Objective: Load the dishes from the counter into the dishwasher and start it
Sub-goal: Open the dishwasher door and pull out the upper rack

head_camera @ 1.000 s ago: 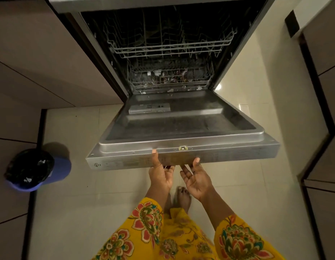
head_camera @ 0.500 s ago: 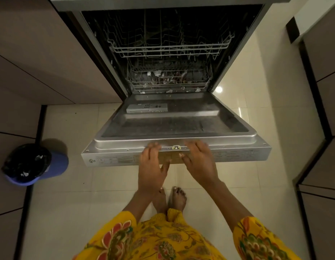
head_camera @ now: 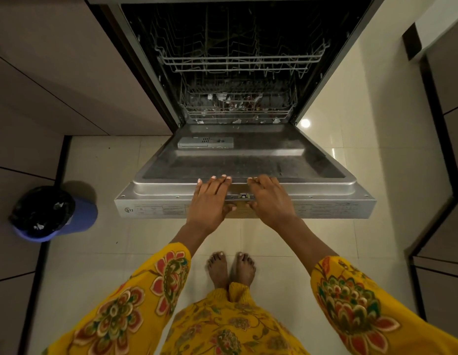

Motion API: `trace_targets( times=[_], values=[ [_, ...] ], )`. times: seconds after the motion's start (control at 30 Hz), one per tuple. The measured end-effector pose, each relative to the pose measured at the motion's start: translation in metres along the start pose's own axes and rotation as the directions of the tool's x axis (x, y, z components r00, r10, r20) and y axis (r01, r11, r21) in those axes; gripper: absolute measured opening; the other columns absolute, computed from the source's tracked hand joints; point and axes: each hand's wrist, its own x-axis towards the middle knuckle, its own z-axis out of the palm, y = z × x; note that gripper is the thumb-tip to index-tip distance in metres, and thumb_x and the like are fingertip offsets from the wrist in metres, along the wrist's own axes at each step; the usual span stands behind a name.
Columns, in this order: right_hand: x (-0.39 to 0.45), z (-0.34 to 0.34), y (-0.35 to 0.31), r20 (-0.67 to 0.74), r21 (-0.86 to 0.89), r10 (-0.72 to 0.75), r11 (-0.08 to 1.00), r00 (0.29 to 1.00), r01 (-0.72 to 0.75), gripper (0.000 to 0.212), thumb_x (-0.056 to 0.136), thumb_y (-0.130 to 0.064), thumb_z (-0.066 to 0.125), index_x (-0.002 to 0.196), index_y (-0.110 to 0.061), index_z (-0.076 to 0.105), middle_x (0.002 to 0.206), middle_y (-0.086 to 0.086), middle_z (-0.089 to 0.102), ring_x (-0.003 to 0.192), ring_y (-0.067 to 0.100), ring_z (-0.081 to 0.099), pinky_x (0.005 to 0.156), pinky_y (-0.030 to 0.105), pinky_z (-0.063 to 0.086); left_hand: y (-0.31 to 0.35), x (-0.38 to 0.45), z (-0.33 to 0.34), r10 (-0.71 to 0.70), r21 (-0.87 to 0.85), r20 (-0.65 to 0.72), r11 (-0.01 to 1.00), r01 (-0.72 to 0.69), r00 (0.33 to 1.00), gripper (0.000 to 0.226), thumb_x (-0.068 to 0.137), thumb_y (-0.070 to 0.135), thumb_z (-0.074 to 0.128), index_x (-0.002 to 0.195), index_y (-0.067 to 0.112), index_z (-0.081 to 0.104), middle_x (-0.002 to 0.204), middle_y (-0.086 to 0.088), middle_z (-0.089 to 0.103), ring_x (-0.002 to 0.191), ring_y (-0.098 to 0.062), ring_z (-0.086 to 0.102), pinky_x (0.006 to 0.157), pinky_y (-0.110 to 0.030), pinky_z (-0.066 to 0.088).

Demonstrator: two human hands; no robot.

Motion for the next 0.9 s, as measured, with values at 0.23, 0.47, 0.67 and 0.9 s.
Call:
trace_targets(
  times=[0.23, 0.47, 0.67, 0.9],
  values=[
    [-0.004, 0.014, -0.001, 0.006, -0.021, -0.011, 1.000, 1.000, 0.011, 0.048, 0.091, -0.025, 0.057, 0.135, -0.012, 0.042, 0.131, 0.007, 0.043, 0.121, 0.022, 0.040, 0.095, 0.031, 0.043, 0.003, -0.006, 0.015, 0.009, 0.092, 0.009, 0.996, -0.010, 1.000, 0.069, 0.095, 0.045, 0.045, 0.150, 0.018, 0.014, 0.152, -0.003, 0.024, 0.140, -0.023, 0.021, 0.118, -0.039, 0.007],
    [-0.020, 0.055, -0.004, 0.075, -0.027, 0.000, 1.000, 0.997, 0.002, 0.047, 0.089, -0.016, 0.061, 0.132, -0.010, 0.044, 0.131, 0.010, 0.043, 0.121, 0.026, 0.041, 0.097, 0.032, 0.041, 0.008, -0.022, 0.053, -0.030, 0.155, 0.142, 0.988, 0.008, 0.989, 0.069, 0.099, 0.044, 0.034, 0.151, 0.012, 0.001, 0.157, -0.008, 0.009, 0.145, -0.027, 0.008, 0.118, -0.044, -0.004],
    [-0.040, 0.103, 0.002, 0.173, -0.003, 0.007, 1.000, 0.985, -0.007, 0.065, 0.051, -0.015, 0.090, 0.111, -0.006, 0.066, 0.105, 0.010, 0.064, 0.098, 0.028, 0.064, 0.076, 0.034, 0.056, 0.004, -0.039, 0.103, -0.017, 0.184, 0.291, 0.982, -0.038, 0.957, 0.073, 0.098, 0.038, 0.031, 0.149, 0.008, -0.012, 0.158, -0.015, -0.010, 0.146, -0.033, -0.006, 0.113, -0.049, -0.016],
    [-0.055, 0.176, 0.016, 0.290, -0.035, -0.018, 0.999, 0.957, 0.030, 0.067, 0.028, -0.024, 0.094, 0.091, -0.007, 0.076, 0.089, 0.006, 0.073, 0.083, 0.020, 0.072, 0.076, 0.028, 0.055, -0.011, -0.046, 0.165, 0.098, 0.147, 0.414, 0.974, -0.172, 0.905, 0.080, 0.057, 0.039, 0.055, 0.126, 0.000, 0.057, 0.132, -0.024, 0.052, 0.110, -0.044, 0.059, 0.105, -0.055, 0.032]
  ],
)
